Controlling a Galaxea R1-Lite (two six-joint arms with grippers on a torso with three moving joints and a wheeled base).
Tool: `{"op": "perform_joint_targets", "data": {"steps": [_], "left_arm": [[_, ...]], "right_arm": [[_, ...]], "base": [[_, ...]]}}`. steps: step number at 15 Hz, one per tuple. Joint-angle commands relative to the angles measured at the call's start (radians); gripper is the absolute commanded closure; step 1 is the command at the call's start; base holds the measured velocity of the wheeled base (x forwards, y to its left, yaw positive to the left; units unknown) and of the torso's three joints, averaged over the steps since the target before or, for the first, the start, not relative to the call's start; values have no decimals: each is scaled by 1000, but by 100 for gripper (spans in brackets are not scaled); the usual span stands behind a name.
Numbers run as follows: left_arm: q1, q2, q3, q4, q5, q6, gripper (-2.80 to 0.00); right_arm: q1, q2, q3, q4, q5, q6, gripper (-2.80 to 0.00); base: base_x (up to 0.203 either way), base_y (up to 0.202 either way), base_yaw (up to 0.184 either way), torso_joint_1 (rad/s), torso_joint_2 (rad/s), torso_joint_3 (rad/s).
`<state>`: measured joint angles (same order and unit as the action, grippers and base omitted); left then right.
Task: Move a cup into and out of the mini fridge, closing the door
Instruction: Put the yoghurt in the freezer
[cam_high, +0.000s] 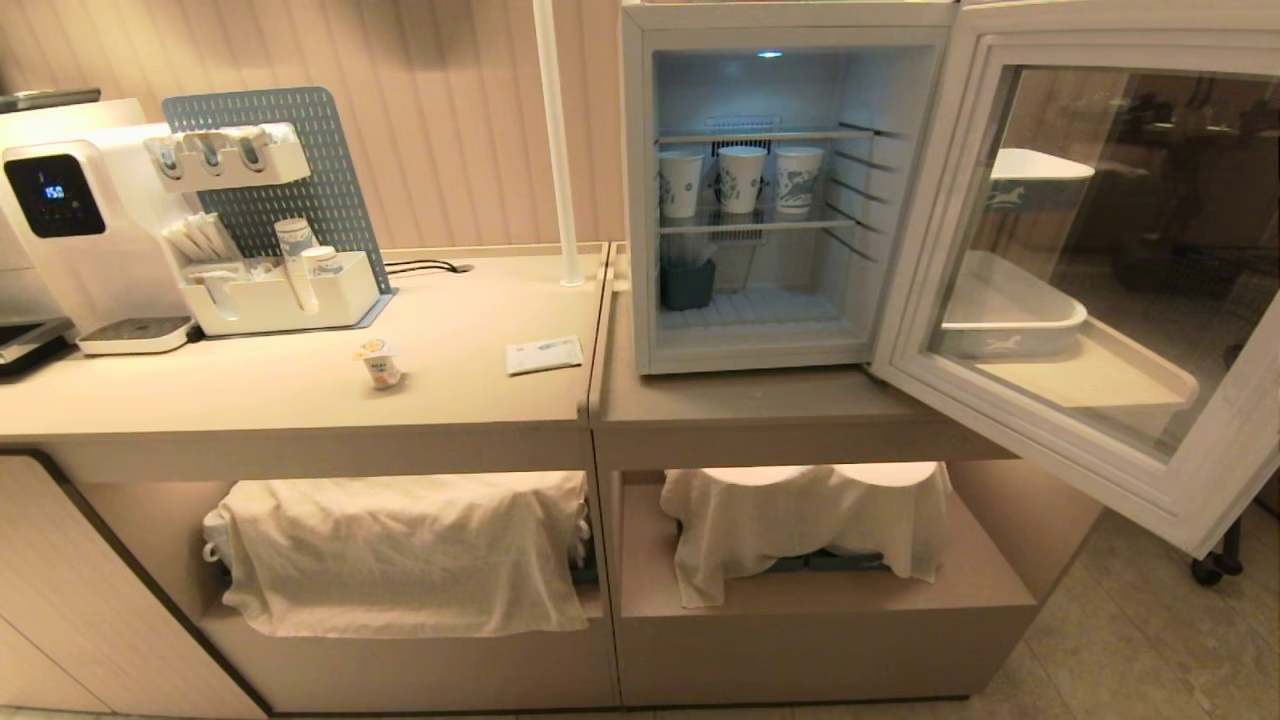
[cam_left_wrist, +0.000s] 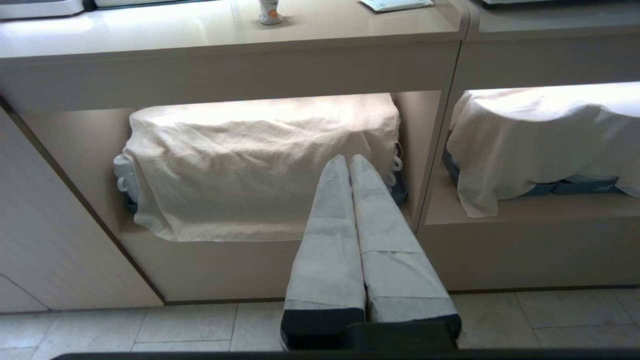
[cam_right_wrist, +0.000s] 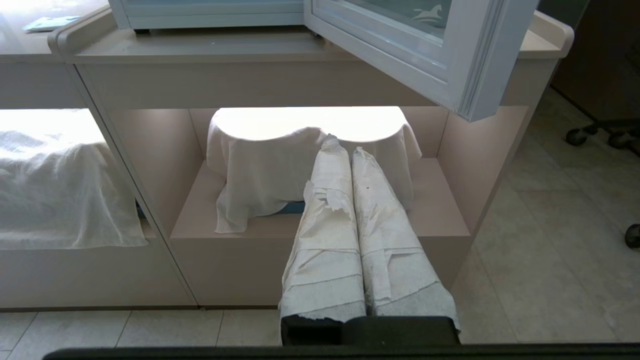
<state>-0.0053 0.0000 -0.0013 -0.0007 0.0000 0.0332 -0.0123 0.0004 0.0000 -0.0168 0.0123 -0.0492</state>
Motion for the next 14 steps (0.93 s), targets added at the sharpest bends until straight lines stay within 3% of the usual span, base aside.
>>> {"op": "perform_joint_targets", "data": {"steps": [1,14], "left_arm": [[-1,0,0,-1,-3,7,0],[-1,0,0,-2,0,-39,0]], "right_arm": [[0,0,11,1,0,3,0],[0,0,11,0,0,2,0]], "base": [[0,0,0,0,0,0],[0,0,0,0,0,0]]}}
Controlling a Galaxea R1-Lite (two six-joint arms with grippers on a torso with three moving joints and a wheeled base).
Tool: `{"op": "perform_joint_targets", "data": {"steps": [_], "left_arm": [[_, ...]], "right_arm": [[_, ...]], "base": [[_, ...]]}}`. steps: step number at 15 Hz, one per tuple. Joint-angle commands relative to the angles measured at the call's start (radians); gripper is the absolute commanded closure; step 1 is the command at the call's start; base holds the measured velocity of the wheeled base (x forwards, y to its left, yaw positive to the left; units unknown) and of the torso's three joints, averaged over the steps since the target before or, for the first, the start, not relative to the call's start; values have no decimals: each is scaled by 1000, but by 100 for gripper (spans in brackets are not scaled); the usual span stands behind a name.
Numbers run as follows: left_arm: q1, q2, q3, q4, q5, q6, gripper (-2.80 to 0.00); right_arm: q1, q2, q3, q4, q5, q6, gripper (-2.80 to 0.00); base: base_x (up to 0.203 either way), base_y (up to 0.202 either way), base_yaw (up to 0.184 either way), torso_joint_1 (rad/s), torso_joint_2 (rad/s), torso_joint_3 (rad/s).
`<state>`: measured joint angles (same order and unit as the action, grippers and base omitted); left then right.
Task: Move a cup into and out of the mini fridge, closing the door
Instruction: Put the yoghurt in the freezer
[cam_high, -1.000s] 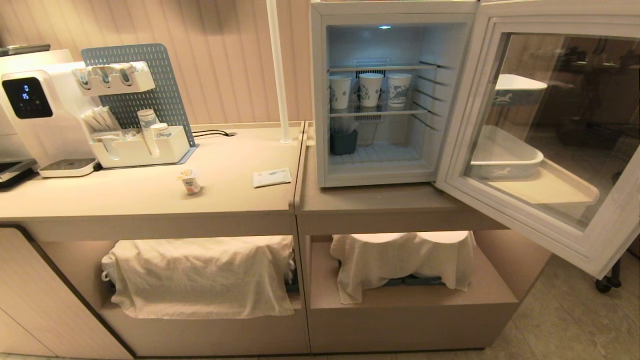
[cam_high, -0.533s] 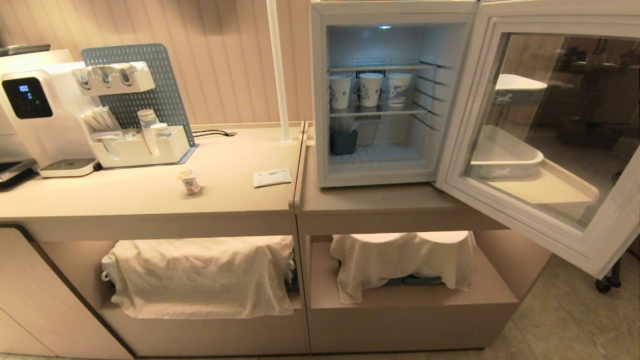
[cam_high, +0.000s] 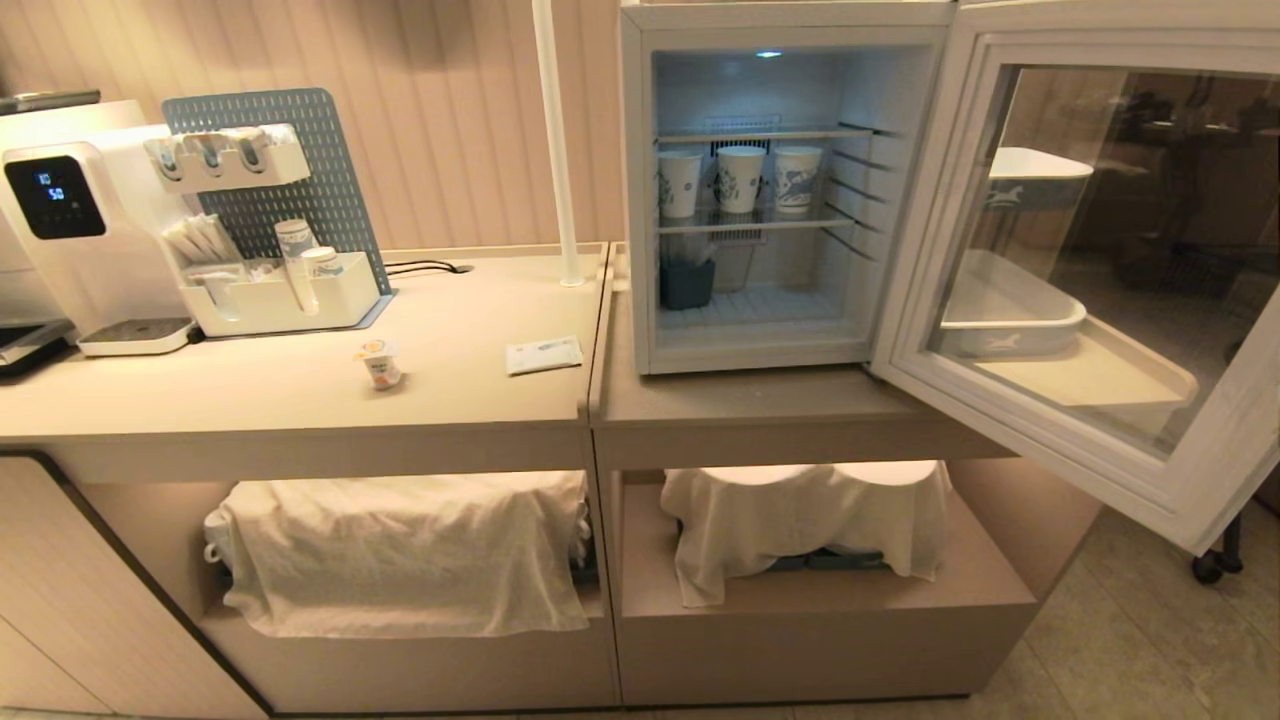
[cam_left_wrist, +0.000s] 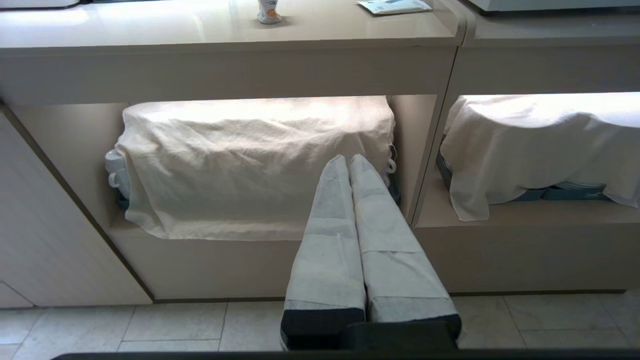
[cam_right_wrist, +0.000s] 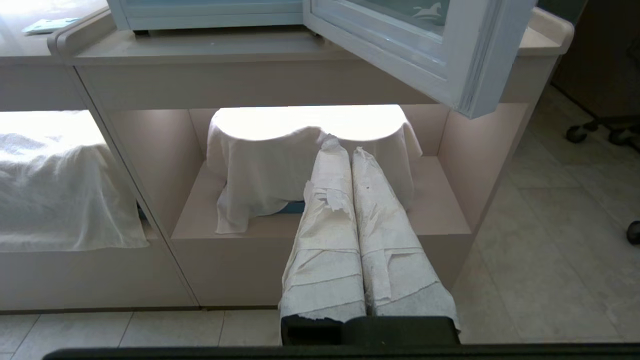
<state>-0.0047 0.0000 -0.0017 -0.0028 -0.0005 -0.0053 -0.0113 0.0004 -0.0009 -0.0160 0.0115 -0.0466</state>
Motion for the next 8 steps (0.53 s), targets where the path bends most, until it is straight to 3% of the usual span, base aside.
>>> {"op": "perform_joint_targets", "data": {"steps": [1,8], "left_arm": [[-1,0,0,0,1,-1,0],[-1,0,0,0,2,-2,0]], "right_arm": [[-1,0,12,-1,1,-1,0],[-1,0,12,1,1,1,0]], "base": [[-1,98,-1,3,2,3],[0,187,1,2,2,2]]}}
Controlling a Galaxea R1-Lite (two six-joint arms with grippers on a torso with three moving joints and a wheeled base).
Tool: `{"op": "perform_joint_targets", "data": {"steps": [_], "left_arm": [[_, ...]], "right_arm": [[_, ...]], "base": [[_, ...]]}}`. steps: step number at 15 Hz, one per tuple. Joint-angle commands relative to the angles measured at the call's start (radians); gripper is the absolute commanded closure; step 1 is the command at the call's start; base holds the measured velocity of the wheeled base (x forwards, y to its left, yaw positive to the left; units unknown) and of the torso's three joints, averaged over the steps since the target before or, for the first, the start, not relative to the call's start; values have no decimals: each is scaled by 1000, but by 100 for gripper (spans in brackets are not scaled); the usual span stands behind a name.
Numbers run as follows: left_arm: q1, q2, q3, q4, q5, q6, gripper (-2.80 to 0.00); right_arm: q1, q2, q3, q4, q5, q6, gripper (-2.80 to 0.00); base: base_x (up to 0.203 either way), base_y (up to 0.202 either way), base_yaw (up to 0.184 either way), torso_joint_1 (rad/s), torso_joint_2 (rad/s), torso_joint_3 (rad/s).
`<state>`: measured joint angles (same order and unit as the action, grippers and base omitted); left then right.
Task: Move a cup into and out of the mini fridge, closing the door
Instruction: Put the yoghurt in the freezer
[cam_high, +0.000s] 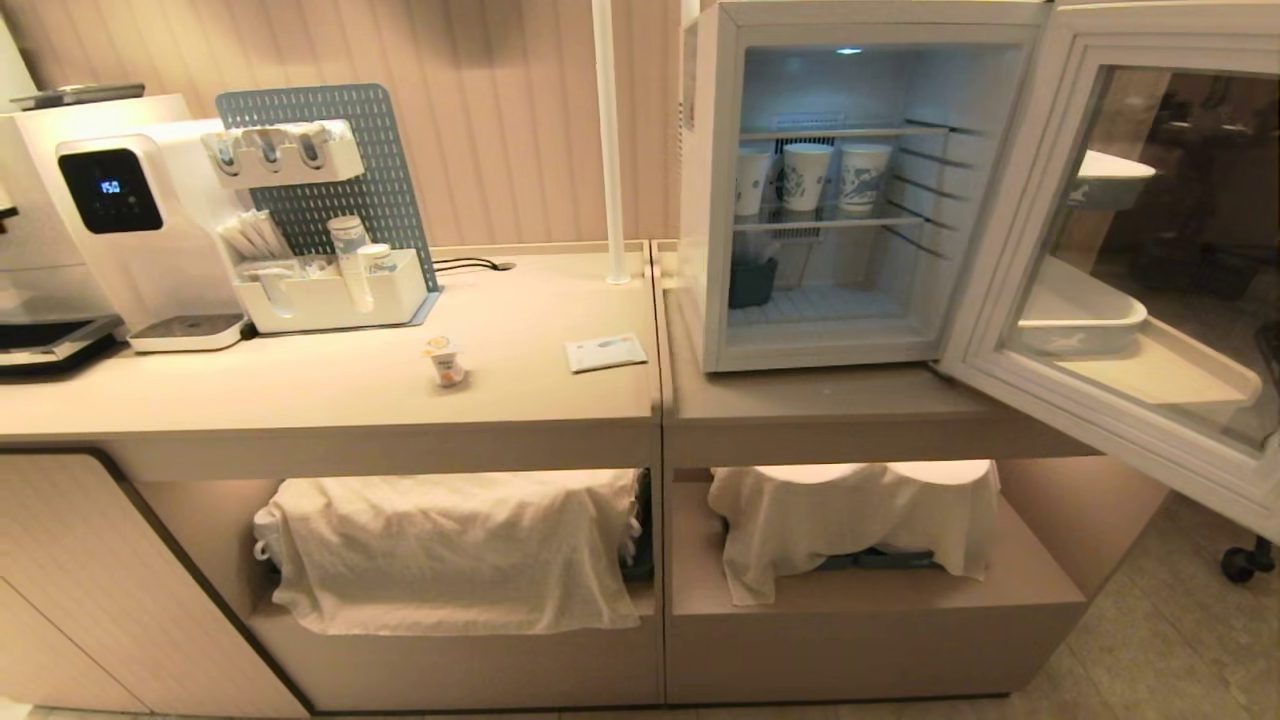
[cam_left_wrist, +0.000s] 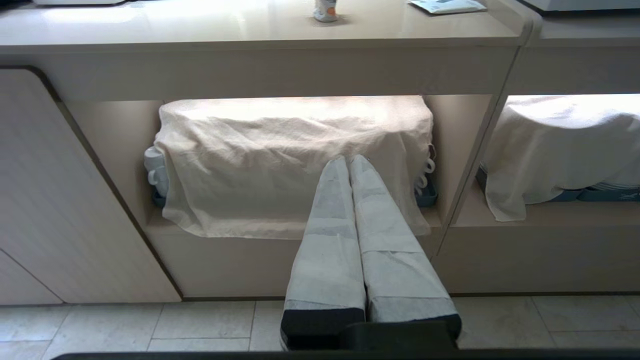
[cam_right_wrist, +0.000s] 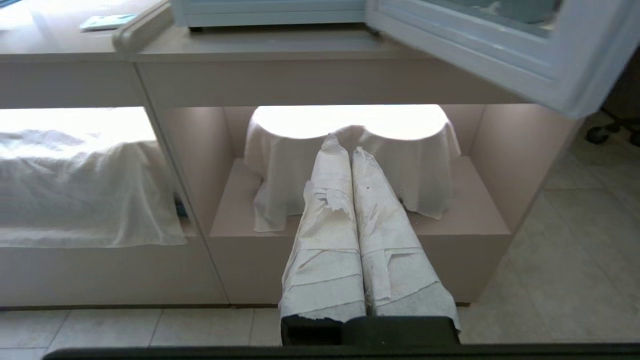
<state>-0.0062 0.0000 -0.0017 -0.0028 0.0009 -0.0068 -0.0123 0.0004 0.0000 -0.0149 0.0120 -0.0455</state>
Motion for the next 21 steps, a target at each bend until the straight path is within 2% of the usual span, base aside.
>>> {"op": "perform_joint_targets", "data": {"steps": [1,6,16,21], "left_arm": [[0,0,0,0,1,-1,0],[0,0,0,0,1,7,0],[0,0,0,0,1,-1,0],[0,0,0,0,1,-5,0]], "right_arm": [[0,0,11,0,0,1,0],[0,0,11,-2,0,-2,0],[0,0,11,0,0,3,0],[0,0,11,0,0,3,0]], "base": [[0,192,2,-2,-2,2],[36,159,3,2,2,2],[187,187,-1,3,3,1],[8,124,0,2,4,1]]}}
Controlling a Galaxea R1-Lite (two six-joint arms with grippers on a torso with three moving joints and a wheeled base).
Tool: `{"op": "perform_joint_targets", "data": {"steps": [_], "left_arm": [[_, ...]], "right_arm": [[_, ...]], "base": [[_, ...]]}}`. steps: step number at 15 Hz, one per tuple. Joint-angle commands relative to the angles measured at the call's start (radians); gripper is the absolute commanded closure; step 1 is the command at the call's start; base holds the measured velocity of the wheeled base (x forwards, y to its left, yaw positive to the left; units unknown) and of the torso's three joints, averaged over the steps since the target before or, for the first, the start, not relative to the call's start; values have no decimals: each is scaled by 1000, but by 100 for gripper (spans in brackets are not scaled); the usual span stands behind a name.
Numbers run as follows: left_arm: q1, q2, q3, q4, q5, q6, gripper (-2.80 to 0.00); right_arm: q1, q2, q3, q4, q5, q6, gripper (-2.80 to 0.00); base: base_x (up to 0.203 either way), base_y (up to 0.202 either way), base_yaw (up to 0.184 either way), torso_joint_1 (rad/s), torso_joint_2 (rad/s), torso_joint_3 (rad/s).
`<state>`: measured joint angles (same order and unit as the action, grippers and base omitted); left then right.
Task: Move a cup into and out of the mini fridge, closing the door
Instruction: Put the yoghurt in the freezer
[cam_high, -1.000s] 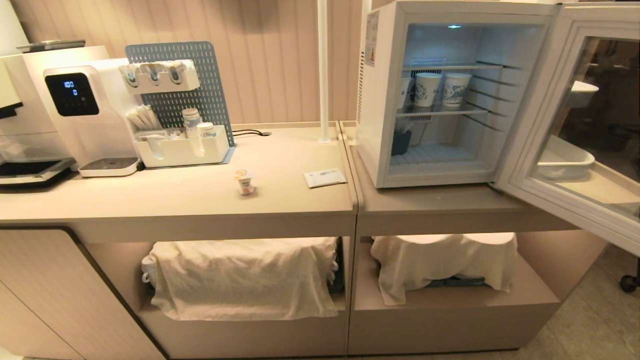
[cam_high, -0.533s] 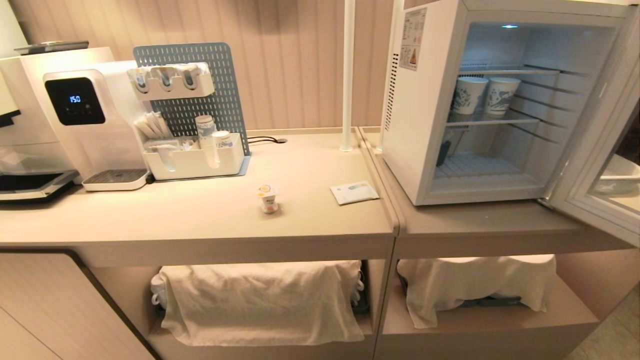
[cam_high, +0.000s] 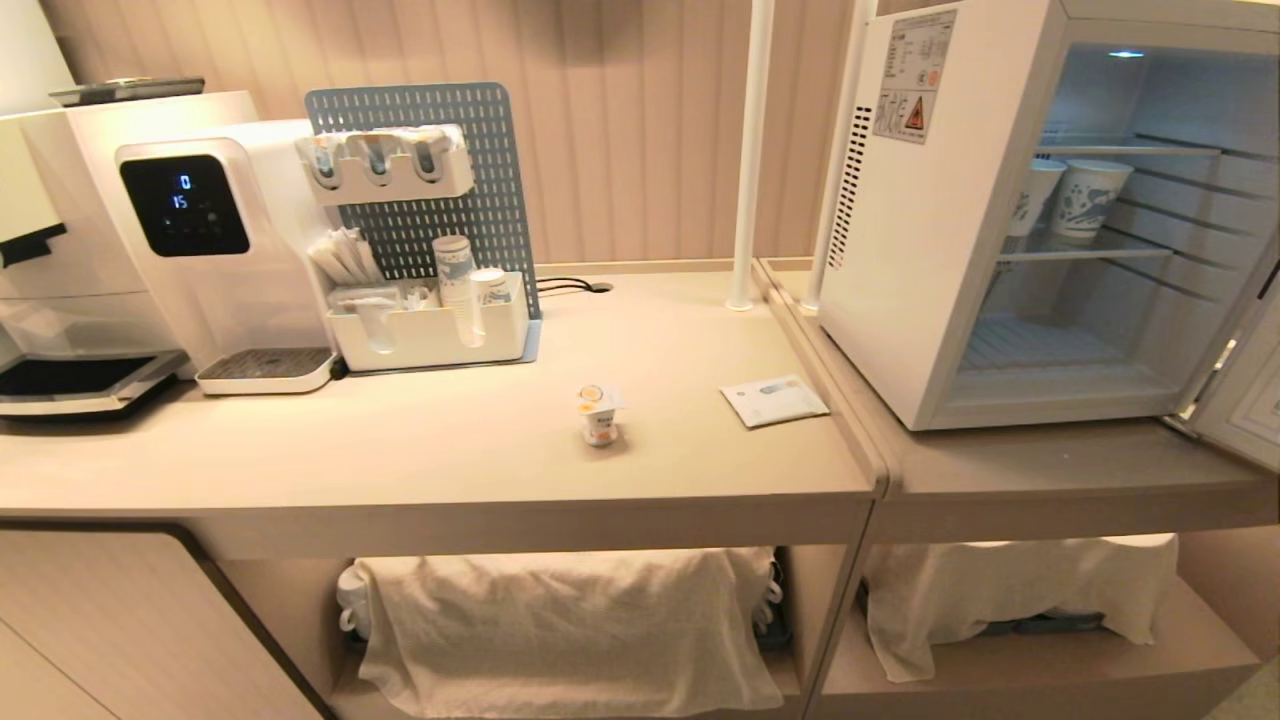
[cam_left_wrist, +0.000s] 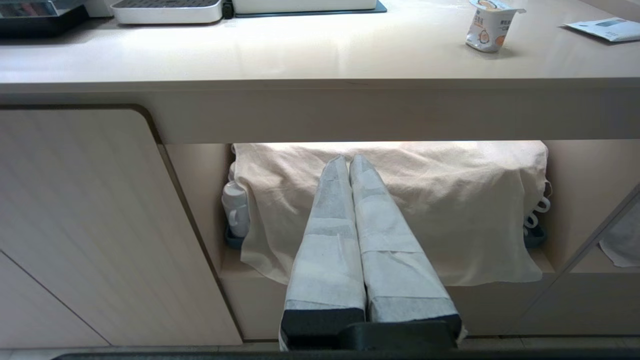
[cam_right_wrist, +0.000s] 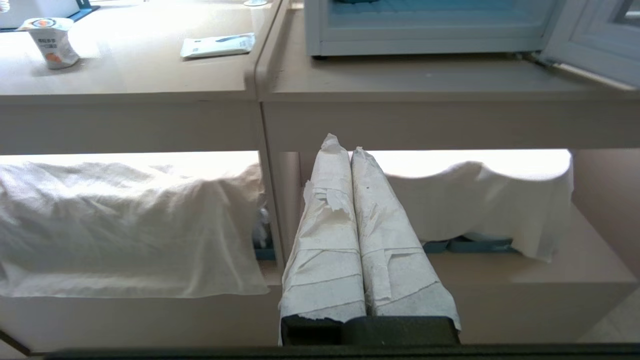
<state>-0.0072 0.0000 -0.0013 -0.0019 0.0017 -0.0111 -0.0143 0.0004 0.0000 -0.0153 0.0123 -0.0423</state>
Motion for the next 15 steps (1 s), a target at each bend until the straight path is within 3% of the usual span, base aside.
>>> {"op": "perform_joint_targets", "data": {"steps": [1,15], "left_arm": [[1,0,0,-1,0,-1,0],[1,0,0,-1,0,8,0]], "right_arm": [[2,0,11,0,0,-1,0],[2,0,11,0,0,-1,0]], "base": [[0,204,-1,2,6,11],[0,176,0,1,2,3]]}}
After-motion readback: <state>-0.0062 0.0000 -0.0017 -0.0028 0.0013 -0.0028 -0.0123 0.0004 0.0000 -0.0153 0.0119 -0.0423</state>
